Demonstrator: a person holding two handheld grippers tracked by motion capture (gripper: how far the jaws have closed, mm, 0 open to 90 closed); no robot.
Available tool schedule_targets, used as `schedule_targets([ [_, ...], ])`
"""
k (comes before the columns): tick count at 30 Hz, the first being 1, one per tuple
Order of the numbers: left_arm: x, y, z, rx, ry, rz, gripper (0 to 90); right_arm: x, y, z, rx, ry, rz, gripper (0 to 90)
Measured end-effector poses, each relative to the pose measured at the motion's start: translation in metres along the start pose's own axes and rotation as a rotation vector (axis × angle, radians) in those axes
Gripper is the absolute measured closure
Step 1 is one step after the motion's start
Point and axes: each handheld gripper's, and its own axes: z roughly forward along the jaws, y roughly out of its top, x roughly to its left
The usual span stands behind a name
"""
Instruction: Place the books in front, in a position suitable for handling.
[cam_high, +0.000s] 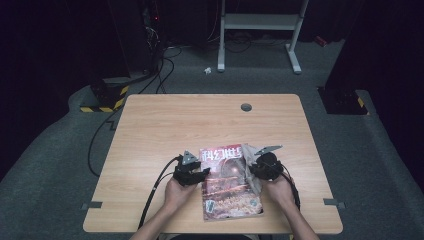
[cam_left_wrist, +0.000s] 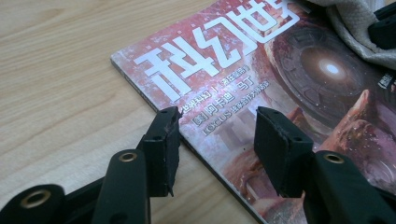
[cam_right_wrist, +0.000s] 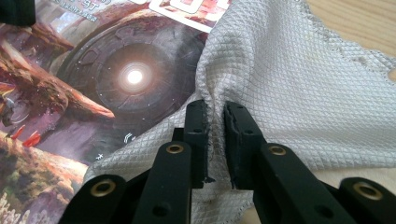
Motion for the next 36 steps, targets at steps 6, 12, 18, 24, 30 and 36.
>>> schedule_targets([
  [6, 0.002, 0.006, -0.002, 0.054, -0.038, 0.006, 50.2, -0.001, 0.002, -0.004, 0.015, -0.005, -0.017, 80.7],
  [12, 0.019, 0.012, 0.003, 0.038, 0.001, -0.034, 48.0, 0.010, 0.014, -0.002, -0.014, -0.066, -0.078, 81.2],
  [18, 0.026, 0.009, 0.007, -0.001, -0.004, 0.012, 43.2, 0.017, 0.028, 0.016, 0.019, -0.082, -0.090, 80.8],
  [24, 0.026, 0.009, 0.007, -0.003, -0.001, 0.010, 43.1, 0.037, 0.042, 0.028, 0.032, -0.033, -0.116, 80.8],
  [30, 0.026, 0.009, 0.007, -0.003, 0.002, 0.007, 43.1, 0.074, 0.058, 0.045, 0.018, 0.052, -0.173, 80.6],
  [36, 0.026, 0.009, 0.006, -0.002, 0.009, 0.001, 42.8, 0.105, 0.070, 0.057, 0.011, 0.089, -0.224, 80.1],
])
